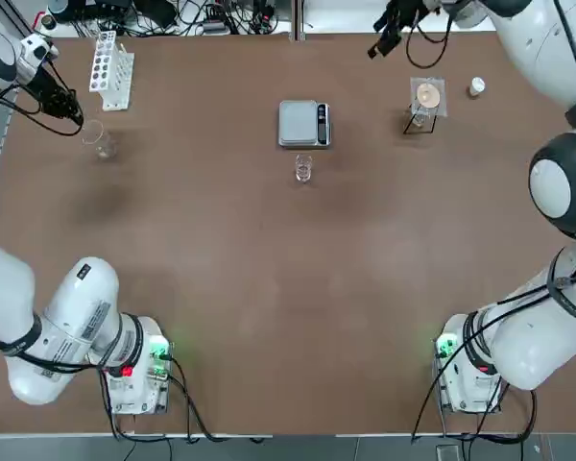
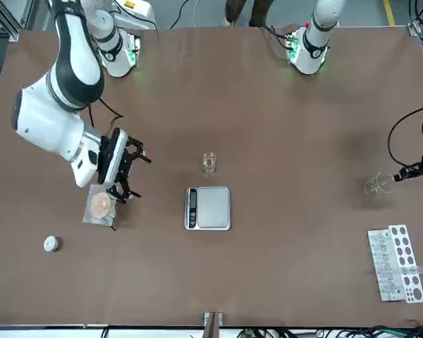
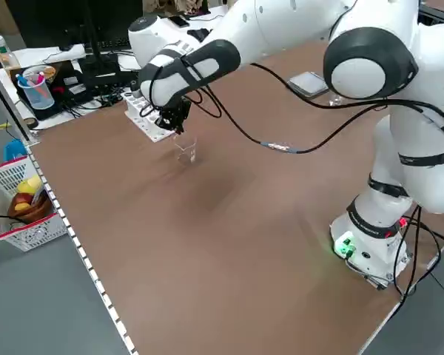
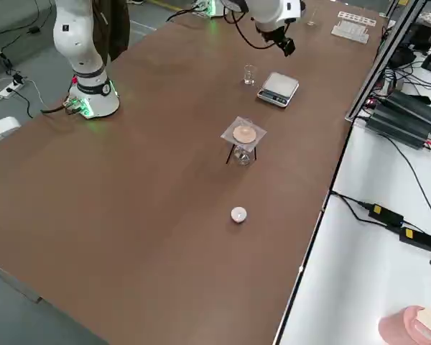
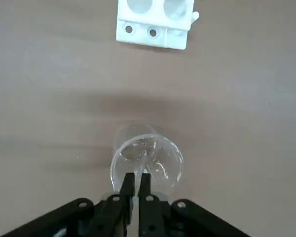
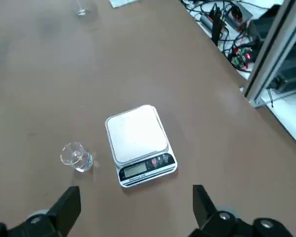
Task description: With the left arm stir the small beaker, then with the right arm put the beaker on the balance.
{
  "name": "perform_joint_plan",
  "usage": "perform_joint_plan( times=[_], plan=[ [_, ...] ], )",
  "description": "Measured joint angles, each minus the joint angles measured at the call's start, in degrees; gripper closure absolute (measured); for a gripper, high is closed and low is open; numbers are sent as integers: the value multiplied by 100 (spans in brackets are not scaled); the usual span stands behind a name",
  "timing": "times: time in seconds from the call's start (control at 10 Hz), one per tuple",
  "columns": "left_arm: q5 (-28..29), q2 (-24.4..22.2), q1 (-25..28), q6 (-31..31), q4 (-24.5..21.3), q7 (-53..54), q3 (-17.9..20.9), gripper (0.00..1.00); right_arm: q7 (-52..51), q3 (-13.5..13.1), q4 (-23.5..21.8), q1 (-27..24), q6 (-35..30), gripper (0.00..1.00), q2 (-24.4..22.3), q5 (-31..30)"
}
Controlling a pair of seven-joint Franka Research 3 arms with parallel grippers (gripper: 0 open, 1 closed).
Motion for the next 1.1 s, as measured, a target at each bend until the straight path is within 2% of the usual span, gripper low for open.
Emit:
perform_joint_plan(
  times=[0.2, 0.4, 0.6, 0.9, 1.1],
  plan=[
    [0, 64, 1, 72, -16, 4, 1, 92, -1138, -3, -516, 44, 179, 0, 8, 971],
    [0, 103, 1, 97, -18, 19, 1, 89, -1604, 1, -743, 81, 185, 0, 8, 1527],
    [0, 112, 2, 105, -18, 76, 2, 81, -1906, 3, -837, 216, 190, 0, 7, 2011],
    [0, 113, 3, 117, -18, 109, 2, 69, -2940, 4, -1199, 298, 196, 0, 9, 2897],
    [166, 102, 6, 133, 3, 114, 2, 66, -3621, 12, -1434, 466, 198, 0, 35, 3781]
  ],
)
